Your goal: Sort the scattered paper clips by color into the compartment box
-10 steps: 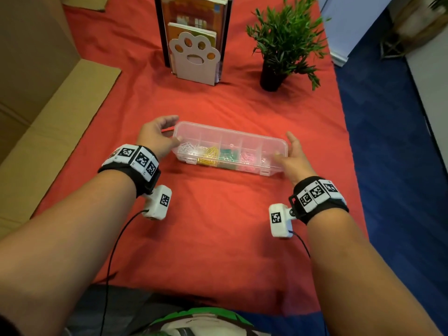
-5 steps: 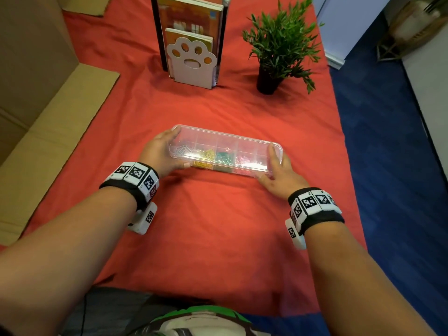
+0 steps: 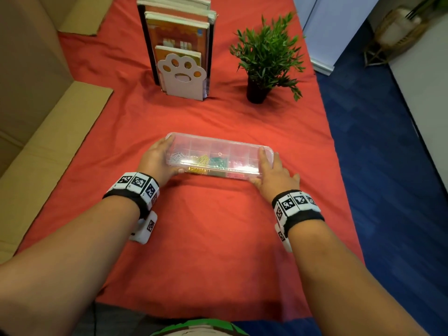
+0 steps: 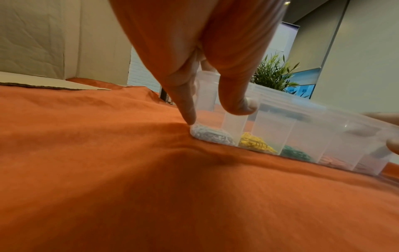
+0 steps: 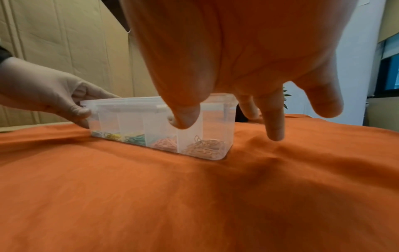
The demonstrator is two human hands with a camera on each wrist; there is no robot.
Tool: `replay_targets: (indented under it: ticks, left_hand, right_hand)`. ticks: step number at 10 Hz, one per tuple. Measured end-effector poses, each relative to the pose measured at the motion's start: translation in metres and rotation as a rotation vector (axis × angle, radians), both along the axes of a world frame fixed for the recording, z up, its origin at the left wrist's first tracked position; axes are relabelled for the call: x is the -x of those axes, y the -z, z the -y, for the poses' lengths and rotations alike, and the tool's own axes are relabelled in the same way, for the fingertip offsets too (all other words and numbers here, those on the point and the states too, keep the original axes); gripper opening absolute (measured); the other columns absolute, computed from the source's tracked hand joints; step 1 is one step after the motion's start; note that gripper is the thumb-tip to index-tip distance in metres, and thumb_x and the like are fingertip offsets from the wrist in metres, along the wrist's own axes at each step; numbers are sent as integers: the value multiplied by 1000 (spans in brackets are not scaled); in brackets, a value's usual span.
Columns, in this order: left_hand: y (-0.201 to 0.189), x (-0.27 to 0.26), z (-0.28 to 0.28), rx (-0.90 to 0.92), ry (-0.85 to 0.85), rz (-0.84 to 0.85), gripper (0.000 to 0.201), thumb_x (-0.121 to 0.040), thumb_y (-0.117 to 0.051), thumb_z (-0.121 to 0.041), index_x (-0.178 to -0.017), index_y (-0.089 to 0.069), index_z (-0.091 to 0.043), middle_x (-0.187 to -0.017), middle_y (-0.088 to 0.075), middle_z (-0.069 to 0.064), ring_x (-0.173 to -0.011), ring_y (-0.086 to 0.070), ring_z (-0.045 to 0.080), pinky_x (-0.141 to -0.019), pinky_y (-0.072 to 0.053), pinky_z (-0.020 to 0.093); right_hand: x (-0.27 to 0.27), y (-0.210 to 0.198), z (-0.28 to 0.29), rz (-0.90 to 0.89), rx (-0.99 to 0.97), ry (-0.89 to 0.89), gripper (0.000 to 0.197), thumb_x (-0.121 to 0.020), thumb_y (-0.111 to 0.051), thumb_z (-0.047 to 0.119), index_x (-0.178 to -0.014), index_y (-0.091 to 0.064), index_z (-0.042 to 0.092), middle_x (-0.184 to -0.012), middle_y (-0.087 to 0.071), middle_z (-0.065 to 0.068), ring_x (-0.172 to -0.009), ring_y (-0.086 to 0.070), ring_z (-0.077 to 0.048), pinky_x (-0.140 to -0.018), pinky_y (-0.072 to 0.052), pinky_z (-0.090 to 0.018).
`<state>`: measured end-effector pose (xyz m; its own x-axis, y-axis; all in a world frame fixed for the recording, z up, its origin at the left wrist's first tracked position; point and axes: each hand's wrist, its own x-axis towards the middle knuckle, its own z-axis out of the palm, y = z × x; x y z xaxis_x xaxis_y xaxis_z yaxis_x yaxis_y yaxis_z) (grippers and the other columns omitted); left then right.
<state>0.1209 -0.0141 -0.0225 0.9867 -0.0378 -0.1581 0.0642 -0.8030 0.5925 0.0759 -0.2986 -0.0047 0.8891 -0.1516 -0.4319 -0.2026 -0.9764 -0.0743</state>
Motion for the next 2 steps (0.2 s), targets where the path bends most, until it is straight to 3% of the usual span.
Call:
replay_targets:
  ticks: [1,2]
  left_hand:
    - [-14,3,3,4,9,-32,109,-60,-85,-23,-147,-19,-22,-155,-19,12,-144,-19,24,-117,-19,32]
    - [-22,29,-7,44,-55,35,105,-63,-83,-21,-147,-20,-21,-155,-15,16,-145,-14,26,-117,-18,34]
  right_hand:
    - [1,-20,-3,-51,31,-12,87,-86,-46,58,-144,15,39,-159,13,-7,-135,-33,-36,-109,-21,-62]
    - [19,-44,2,-43,-56,-94,82,-87,-46,53,-147,8,35,-160,5,-4,-137,-32,-29,-110,-25,-57]
